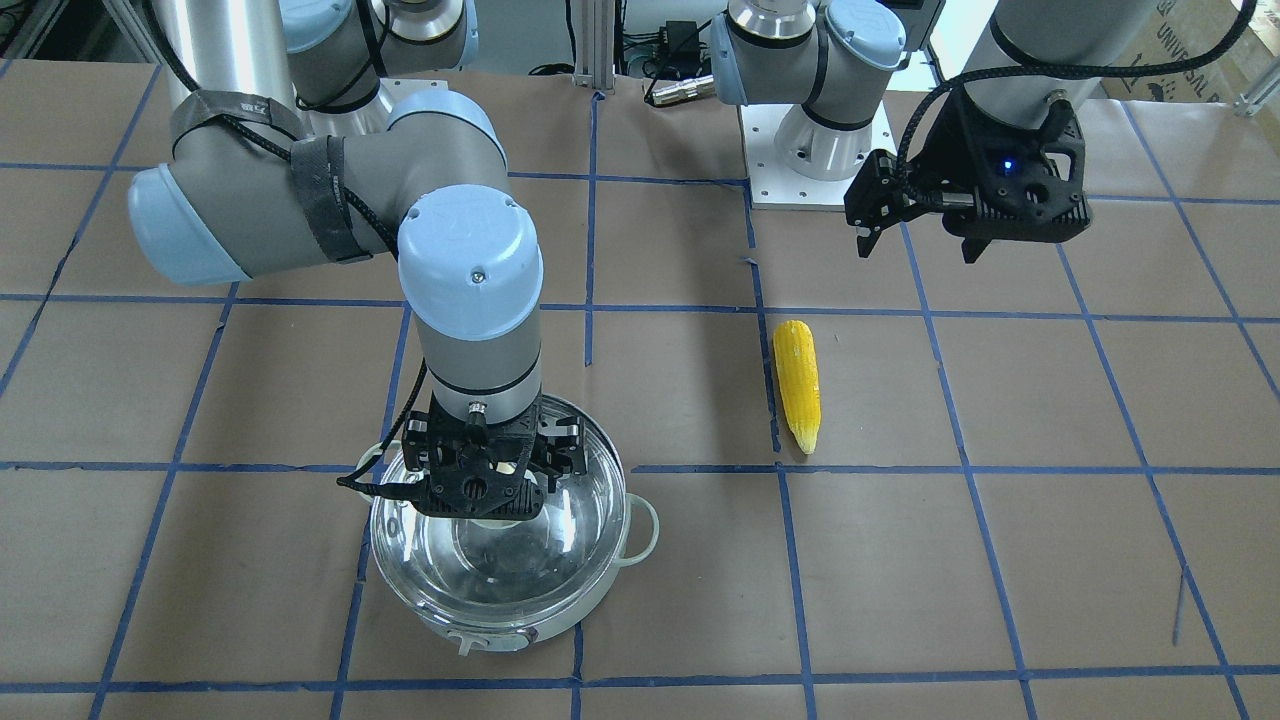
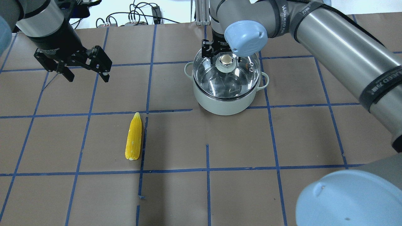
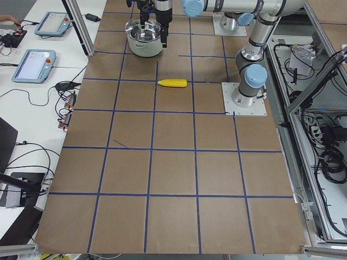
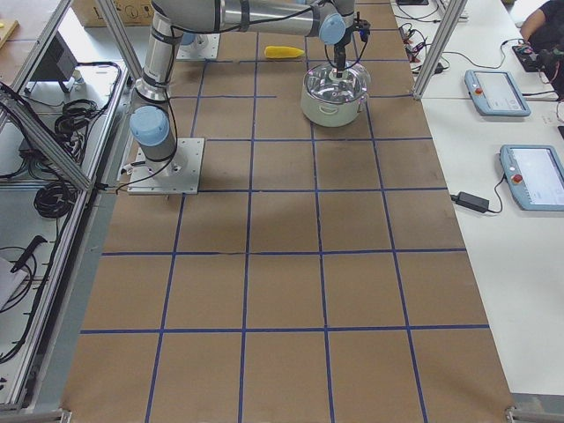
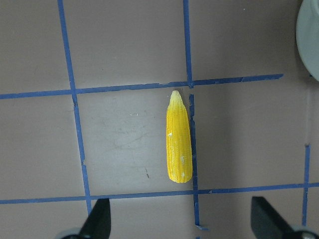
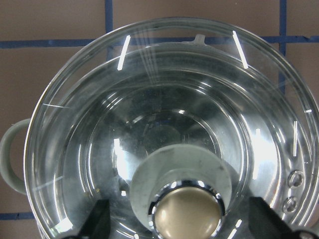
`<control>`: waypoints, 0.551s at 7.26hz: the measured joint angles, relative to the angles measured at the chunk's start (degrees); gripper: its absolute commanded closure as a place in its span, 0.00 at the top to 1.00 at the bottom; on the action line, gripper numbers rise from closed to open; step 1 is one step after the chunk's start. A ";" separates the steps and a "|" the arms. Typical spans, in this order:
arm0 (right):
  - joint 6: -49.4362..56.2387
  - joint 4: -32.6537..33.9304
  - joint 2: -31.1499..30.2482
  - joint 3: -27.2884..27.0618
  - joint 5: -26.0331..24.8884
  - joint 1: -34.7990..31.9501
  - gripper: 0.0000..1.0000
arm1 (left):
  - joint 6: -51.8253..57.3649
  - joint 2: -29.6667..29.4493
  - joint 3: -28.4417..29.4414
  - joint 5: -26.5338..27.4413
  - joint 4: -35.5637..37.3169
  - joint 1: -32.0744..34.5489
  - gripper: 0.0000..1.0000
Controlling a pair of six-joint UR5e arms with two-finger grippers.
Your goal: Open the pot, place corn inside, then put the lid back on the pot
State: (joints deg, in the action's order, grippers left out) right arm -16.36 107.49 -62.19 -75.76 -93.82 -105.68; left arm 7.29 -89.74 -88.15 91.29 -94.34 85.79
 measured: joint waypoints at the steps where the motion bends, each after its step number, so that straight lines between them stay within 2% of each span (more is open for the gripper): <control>1: 0.36 0.00 0.03 0.00 0.07 0.19 0.96 | 0.00 -0.13 0.00 -0.08 0.02 0.01 1.00; 4: 0.94 0.00 0.16 -0.03 0.20 0.37 0.93 | 0.00 -0.09 0.07 -0.07 0.03 -0.12 1.00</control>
State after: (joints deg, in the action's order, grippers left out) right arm -15.42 107.49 -62.03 -75.78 -93.62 -105.31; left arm 7.29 -89.84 -88.08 91.22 -94.31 85.66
